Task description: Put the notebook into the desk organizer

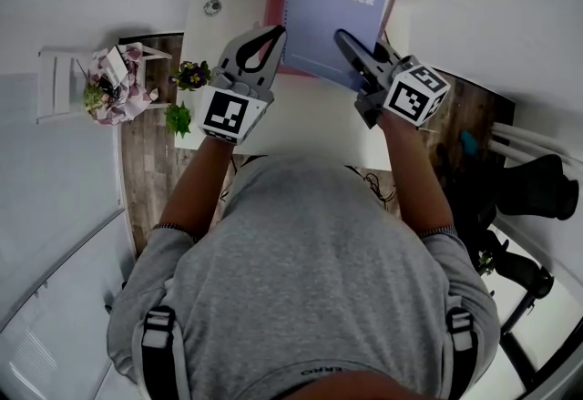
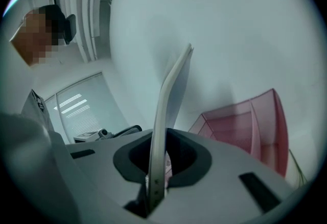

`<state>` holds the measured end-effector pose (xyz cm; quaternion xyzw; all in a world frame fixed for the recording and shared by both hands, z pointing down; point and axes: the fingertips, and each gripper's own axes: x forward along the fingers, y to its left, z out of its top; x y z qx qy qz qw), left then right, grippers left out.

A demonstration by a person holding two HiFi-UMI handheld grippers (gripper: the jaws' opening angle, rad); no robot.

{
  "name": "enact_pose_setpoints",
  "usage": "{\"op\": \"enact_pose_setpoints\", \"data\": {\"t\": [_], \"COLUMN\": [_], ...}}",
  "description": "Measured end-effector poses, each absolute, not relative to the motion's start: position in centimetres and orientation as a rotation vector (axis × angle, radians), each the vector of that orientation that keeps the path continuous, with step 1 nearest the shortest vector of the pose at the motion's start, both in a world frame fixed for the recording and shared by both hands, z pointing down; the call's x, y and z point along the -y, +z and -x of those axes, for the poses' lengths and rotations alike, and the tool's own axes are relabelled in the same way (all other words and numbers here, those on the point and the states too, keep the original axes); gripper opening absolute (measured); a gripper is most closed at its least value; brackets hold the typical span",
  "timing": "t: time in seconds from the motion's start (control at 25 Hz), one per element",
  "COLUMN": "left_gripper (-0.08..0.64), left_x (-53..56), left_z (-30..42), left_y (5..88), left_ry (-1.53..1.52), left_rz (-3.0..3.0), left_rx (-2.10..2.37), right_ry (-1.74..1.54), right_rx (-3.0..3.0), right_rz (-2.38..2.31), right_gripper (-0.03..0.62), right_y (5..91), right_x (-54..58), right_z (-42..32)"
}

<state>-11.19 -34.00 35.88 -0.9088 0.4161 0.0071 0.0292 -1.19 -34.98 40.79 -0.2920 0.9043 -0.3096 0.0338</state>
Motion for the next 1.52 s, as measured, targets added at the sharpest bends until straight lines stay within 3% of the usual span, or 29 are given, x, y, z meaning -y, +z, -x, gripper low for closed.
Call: {"op": "enact_pose_setpoints", "data": {"t": [1.04,1.52], "left_gripper": [0.026,0.026], "left_x": [37.7,37.9], "left_z": [11.9,12.2], "left_y": [38.2,39.0], "left_ry": [-0.011,0.003], "left_rz": [2.829,2.856], "left_rx": [-1.331,-1.327], "right_ry": [-1.575,-1.660], "right_rx": [-2.549,-2.609], "right_rz": [0.751,0.956], "right_gripper": [0.046,0.049], "right_y": [46.9,50.1], "right_x": [42.3,44.0], "right_z": [4.0,3.4]}}
